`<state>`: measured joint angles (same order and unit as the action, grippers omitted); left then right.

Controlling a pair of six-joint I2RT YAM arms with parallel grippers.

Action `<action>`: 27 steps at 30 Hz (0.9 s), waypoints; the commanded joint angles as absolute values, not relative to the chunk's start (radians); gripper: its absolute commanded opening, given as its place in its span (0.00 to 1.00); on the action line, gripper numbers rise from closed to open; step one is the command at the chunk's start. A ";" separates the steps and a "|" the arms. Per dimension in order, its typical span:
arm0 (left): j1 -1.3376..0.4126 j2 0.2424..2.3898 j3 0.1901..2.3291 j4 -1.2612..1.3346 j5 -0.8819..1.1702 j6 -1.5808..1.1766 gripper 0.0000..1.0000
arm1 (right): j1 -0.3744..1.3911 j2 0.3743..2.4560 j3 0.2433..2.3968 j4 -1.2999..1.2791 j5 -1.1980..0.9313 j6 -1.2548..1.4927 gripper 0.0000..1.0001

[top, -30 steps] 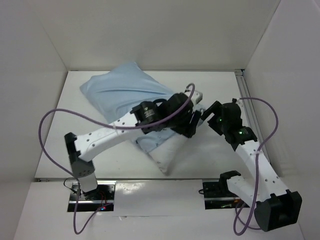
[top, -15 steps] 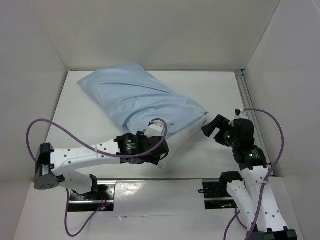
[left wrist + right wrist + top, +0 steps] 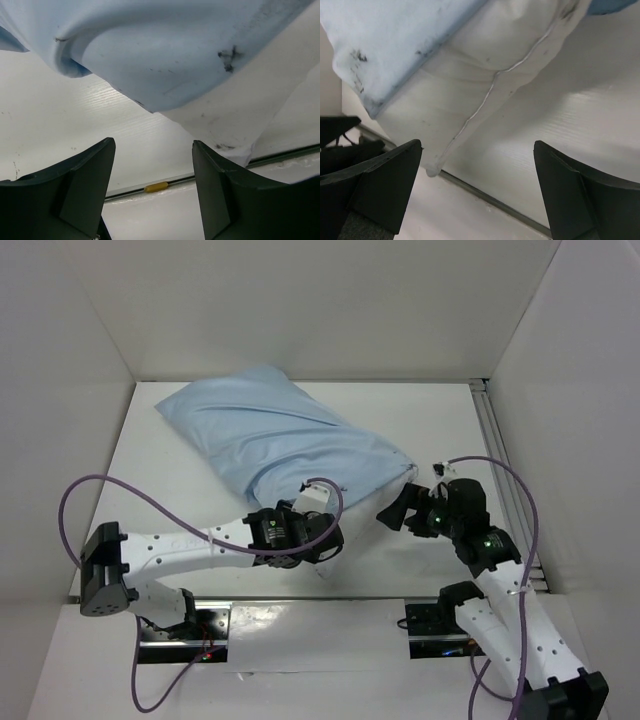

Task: Put the pillow into the pillowcase

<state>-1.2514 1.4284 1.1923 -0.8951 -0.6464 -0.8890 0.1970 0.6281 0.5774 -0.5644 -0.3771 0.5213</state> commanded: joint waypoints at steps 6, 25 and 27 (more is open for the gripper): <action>-1.152 1.376 1.102 -0.735 -0.582 -0.754 0.78 | 0.492 0.742 0.609 -0.483 -0.140 0.505 1.00; -1.025 1.351 1.061 -0.555 -0.382 -0.626 0.39 | 0.749 0.928 0.546 -0.091 -0.127 0.692 1.00; -1.025 1.342 1.074 -0.564 -0.382 -0.626 0.24 | 0.758 0.952 0.523 -0.019 -0.127 0.701 0.81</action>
